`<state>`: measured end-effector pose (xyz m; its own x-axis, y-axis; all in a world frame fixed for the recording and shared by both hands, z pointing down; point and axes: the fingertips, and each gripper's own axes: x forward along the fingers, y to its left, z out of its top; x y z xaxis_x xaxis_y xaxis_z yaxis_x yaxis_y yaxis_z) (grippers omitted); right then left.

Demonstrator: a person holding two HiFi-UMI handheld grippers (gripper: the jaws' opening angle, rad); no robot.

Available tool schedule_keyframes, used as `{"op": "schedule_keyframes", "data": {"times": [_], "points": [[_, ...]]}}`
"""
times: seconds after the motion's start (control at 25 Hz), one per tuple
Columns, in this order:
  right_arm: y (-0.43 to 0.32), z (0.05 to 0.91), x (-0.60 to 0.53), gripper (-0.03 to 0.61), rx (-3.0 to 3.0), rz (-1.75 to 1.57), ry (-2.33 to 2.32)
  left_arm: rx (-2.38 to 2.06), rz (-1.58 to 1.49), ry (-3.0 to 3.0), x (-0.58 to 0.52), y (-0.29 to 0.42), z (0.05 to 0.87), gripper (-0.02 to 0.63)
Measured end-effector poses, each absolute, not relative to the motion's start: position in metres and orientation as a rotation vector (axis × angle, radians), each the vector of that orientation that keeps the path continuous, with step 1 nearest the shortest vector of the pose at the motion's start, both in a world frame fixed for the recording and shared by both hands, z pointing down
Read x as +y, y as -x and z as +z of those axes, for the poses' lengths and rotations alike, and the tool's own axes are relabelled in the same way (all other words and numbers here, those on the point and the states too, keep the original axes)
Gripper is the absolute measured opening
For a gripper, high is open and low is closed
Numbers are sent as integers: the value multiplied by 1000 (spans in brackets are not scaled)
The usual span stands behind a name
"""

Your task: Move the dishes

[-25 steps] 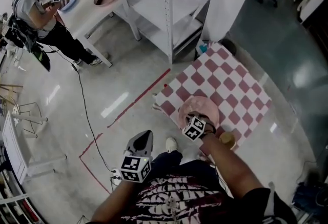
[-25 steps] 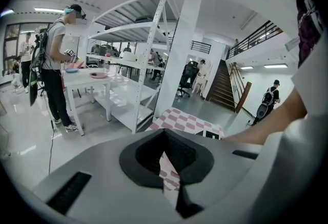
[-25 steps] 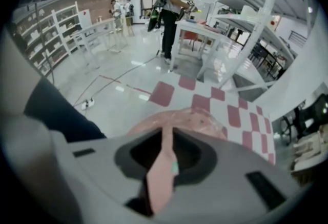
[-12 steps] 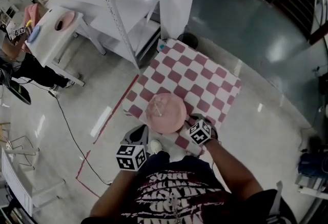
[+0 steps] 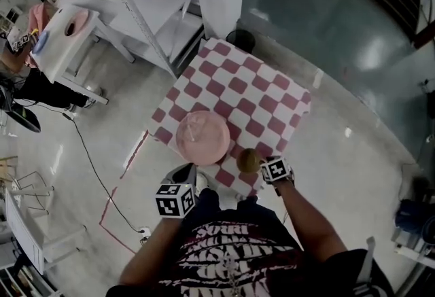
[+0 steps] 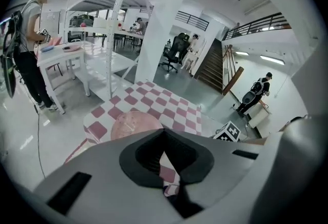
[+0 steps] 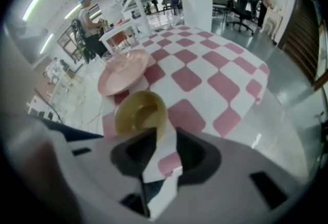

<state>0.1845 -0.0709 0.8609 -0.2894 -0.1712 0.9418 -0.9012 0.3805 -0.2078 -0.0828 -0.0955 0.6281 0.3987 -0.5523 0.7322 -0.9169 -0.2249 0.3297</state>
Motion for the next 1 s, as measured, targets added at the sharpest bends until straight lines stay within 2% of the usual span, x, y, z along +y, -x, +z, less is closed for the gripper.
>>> {"op": "schedule_keyframes", "data": {"times": [0.28, 0.4, 0.48, 0.72, 1.0], "points": [[-177, 888, -76, 141, -1716, 1102, -849, -1287, 661, -1818, -72, 68, 639, 25], [-176, 896, -78, 63, -1704, 1104, -824, -1291, 626, -1816, -69, 67, 638, 25], [-174, 893, -82, 46, -1719, 1090, -829, -1298, 598, -1820, -70, 71, 636, 25], [-160, 861, -105, 41, -1769, 1141, -883, -1326, 573, -1838, -80, 96, 629, 25], [-105, 833, -167, 41, -1809, 1144, -964, -1320, 558, -1867, -93, 135, 626, 25]]}}
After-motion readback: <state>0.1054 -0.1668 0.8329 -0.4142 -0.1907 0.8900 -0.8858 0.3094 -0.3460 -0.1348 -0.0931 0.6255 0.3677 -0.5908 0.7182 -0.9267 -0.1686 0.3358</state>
